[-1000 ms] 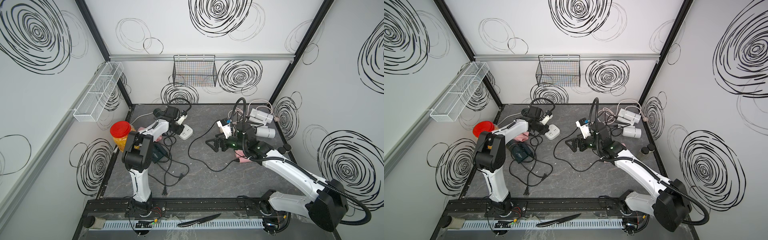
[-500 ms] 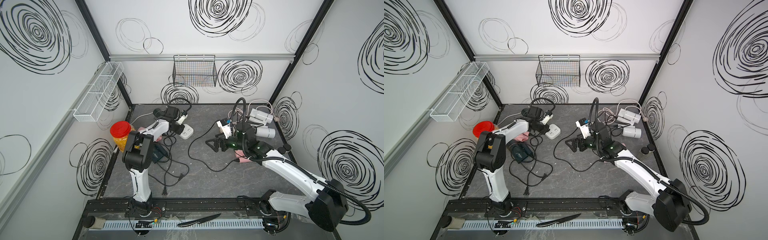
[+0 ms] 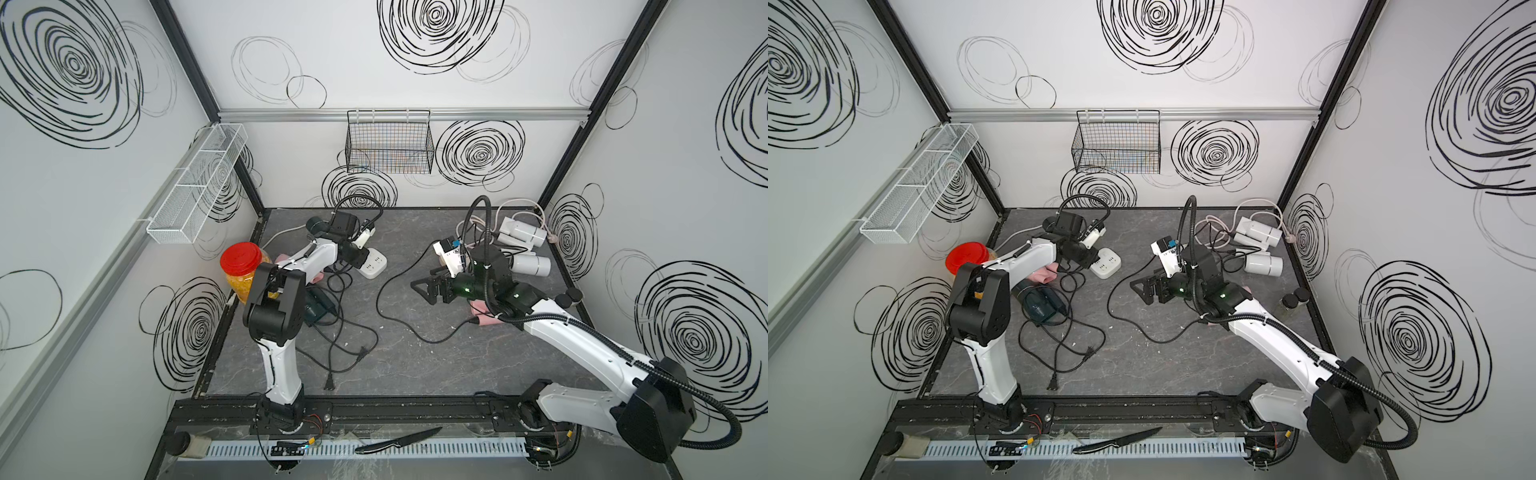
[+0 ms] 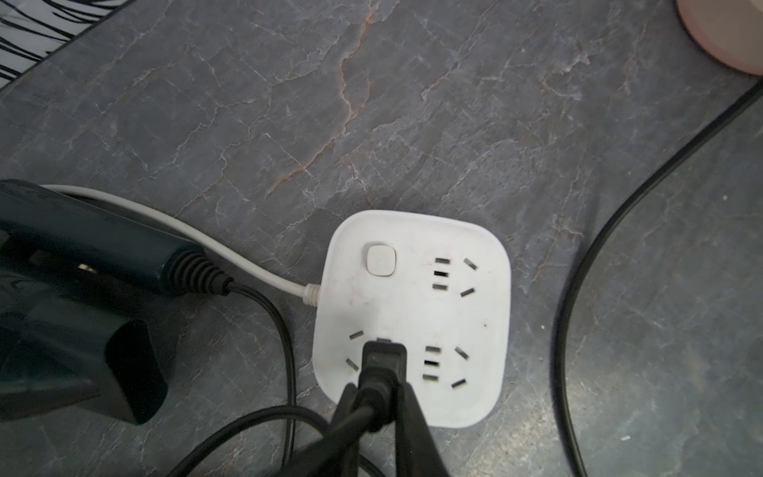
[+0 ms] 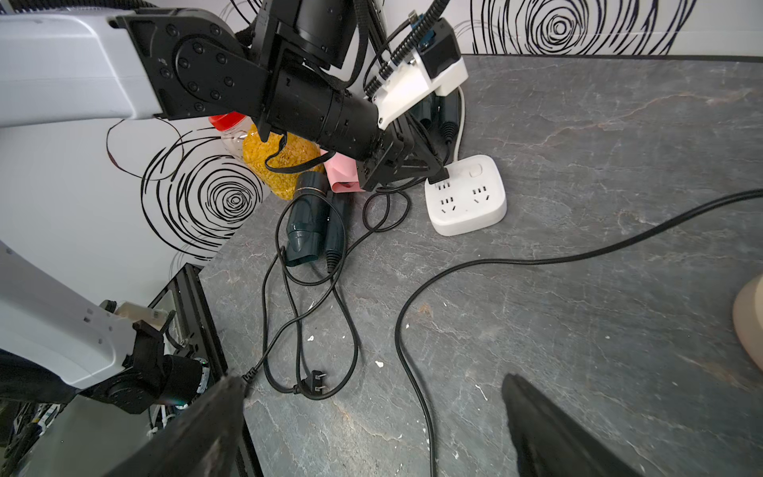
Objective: Charge the blow dryers
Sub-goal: Insert the plug into the socket.
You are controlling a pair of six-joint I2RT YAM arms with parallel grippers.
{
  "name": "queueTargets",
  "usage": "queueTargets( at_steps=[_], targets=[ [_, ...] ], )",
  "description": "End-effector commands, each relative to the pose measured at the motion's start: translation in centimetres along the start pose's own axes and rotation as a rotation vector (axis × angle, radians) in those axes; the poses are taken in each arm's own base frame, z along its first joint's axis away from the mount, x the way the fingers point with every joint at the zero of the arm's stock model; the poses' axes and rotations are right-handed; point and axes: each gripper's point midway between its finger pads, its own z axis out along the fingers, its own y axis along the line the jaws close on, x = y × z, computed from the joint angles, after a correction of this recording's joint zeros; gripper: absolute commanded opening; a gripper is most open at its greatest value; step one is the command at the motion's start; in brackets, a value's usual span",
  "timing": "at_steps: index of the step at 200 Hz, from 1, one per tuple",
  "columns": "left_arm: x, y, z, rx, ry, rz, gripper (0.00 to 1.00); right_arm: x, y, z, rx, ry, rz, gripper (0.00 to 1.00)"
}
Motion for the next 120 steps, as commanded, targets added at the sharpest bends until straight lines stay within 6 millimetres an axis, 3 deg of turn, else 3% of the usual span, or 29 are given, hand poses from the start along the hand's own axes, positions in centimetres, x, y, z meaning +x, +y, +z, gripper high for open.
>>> queueTargets(
  at_steps=[1, 75, 120],
  targets=[
    [-2.0, 0.1, -1.9, -0.016, -0.064, 0.015, 0.12, 0.0, 0.4, 0.3, -0.02, -0.002, -0.013, 1.0],
    [-1.7, -0.3, -0.1, 0.013, -0.058, -0.006, 0.12, 0.1, 0.3, 0.1, -0.011, -0.002, -0.015, 1.0],
    [-0.2, -0.1, 1.1, 0.003, -0.011, -0.004, 0.12, 0.2, 0.3, 0.1, -0.01, 0.004, -0.013, 1.0]
  ],
)
